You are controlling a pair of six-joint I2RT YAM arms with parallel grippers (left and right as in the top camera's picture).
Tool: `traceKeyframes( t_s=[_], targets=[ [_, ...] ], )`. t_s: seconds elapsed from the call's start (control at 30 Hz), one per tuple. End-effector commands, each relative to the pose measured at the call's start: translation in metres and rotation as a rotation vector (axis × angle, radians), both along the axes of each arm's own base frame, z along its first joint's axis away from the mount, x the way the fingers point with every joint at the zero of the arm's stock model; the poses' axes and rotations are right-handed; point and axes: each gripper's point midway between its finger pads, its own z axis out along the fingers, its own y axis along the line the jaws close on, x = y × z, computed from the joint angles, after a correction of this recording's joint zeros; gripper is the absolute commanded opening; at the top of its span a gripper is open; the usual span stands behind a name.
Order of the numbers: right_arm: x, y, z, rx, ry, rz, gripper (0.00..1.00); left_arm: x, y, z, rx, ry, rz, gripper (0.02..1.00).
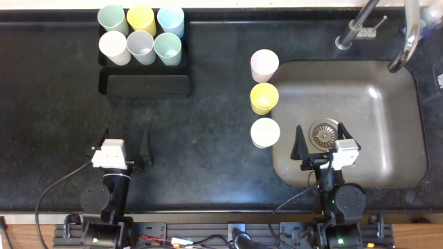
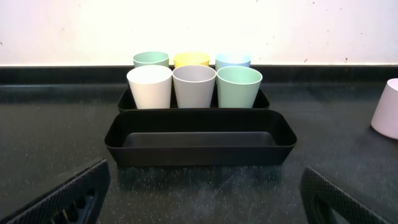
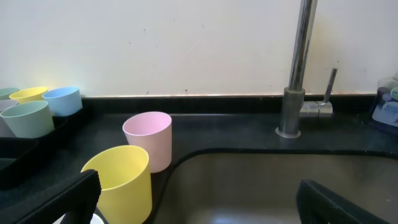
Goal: Store Cups
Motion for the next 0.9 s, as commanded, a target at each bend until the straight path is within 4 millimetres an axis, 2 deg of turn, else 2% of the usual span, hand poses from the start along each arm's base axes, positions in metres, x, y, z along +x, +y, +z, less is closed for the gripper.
traceKeyframes(
  t_s=[0.03,0.13,0.2,0.3,0.37,0.5,0.63,0.73,0.8,0.9],
  targets=[
    [0.0,0.0,-0.003,0.004,-0.001,0.004,0.998,-0.001,-0.002,0.001,0.02,-0.008,-0.012,0.998],
    [0.0,0.0,-0.003,0.004,-0.001,0.004,0.996,-0.001,-0.002,0.001,0.011,-0.008,-0.014,0.998],
    [0.0,0.0,-0.003,0.004,-0.001,0.004,0.998,-0.001,-0.006,0.001,-0.065,-0.002,-0.031,0.998],
    [0.0,0.0,-0.003,0.004,-0.001,0.004,0.993,-0.004,-0.026,0.005,-0.321,0.023,-0.126,0.998],
    [0.0,0.0,-0.003,0.004,-0.001,0.004,0.996,-0.005,-0.031,0.01,-0.463,0.066,-0.145,0.998],
    [0.0,0.0,-0.003,0.004,-0.001,0.004,0.998,0.004,-0.043,0.038,-0.731,0.237,-0.191,0.998],
    [0.0,0.0,-0.003,0.004,-0.001,0.004,0.998,0.043,-0.051,0.056,-0.846,0.553,-0.169,0.998],
    [0.0,0.0,-0.003,0.004,-0.001,0.004,0.998,0.08,-0.053,0.07,-0.776,0.755,-0.112,0.998],
    [0.0,0.0,-0.003,0.004,-0.001,0.004,0.998,0.106,-0.066,0.082,-0.652,0.832,-0.144,0.998],
    [0.0,0.0,-0.003,0.004,-0.001,0.004,0.993,0.145,-0.105,0.094,-0.476,0.904,-0.206,0.998]
  ],
)
